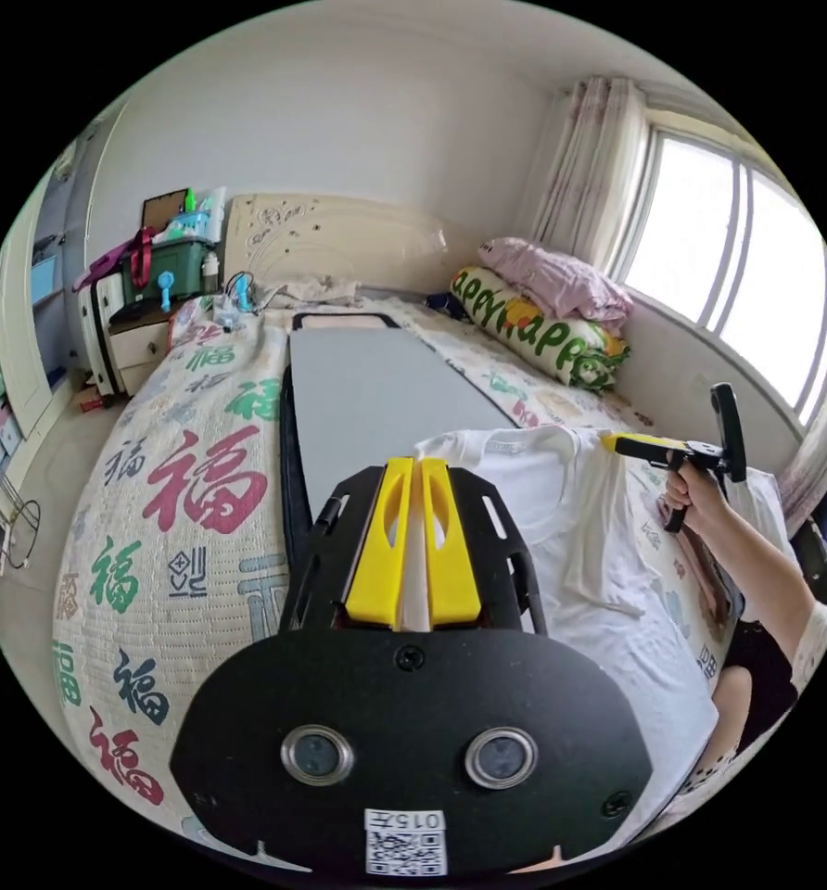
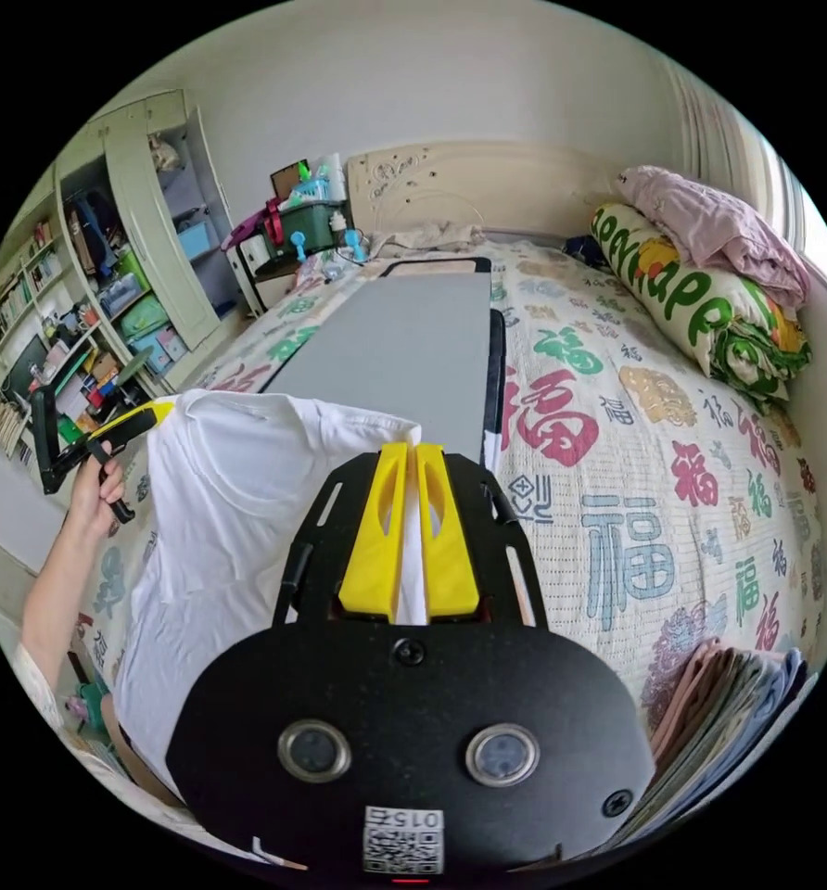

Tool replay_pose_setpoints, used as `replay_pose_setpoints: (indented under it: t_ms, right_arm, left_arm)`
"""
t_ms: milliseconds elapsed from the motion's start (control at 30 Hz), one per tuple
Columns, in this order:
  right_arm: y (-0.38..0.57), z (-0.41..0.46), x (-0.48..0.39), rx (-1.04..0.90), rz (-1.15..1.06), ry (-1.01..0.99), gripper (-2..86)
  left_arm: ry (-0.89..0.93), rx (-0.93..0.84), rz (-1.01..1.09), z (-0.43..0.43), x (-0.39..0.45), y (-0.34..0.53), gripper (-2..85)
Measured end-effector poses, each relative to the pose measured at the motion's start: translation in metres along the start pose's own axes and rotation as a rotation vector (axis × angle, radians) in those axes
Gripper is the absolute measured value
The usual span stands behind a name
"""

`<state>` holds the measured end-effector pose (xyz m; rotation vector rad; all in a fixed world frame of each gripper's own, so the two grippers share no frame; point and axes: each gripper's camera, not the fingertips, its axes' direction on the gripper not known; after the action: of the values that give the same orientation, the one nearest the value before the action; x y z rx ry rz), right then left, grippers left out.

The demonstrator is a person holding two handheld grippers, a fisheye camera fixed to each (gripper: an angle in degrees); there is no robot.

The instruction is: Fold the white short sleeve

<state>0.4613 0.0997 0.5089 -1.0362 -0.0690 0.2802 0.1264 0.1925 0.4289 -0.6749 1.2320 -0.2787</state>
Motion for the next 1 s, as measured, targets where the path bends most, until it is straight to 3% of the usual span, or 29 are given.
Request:
replay_pose_setpoints:
  t_ms: [200, 333, 467, 633, 733, 833, 900, 1000]
  right_arm:
    - [0.09, -0.151, -0.024, 0.048, -0.147, -0.246, 0.3]
    - [0.205, -0.229, -0.047, -0.115, -0.349, -0.379, 0.3]
    - [0.314, -0.242, -0.069, -0.376, -0.402, -0.397, 0.2]
    - [0.354, -0.247, -0.071, -0.492, -0.375, -0.382, 0.4]
    - [0.356, -0.26, -0.07, -0.522, -0.391, -0.37, 1.6]
    - [0.361, -0.265, -0.062, -0.627, -0.412, -0.371, 3.1]
    - [0.362, -0.278, -0.049, -0.642, -0.421, -0.461, 3.8]
    - [0.342, -0.303, -0.001, -0.493, -0.297, -0.506, 6.3]
  left_arm:
    - [0.163, 0.017, 0.178, -0.106, 0.045, 0.095, 0.1]
    - [0.281, -0.129, 0.333, -0.163, 0.095, 0.22, 0.0]
    - [0.413, -0.355, 0.416, -0.164, 0.137, 0.336, -0.1]
    - [0.414, -0.378, 0.415, -0.171, 0.155, 0.38, 0.4]
    - [0.344, -0.465, 0.439, -0.162, 0.163, 0.394, 1.9]
    - [0.383, -0.56, 0.443, -0.157, 0.165, 0.408, 4.7]
    - [0.482, -0.547, 0.415, -0.167, 0.159, 0.41, 4.8]
    - [0.478, -0.392, 0.31, -0.193, 0.134, 0.401, 5.3]
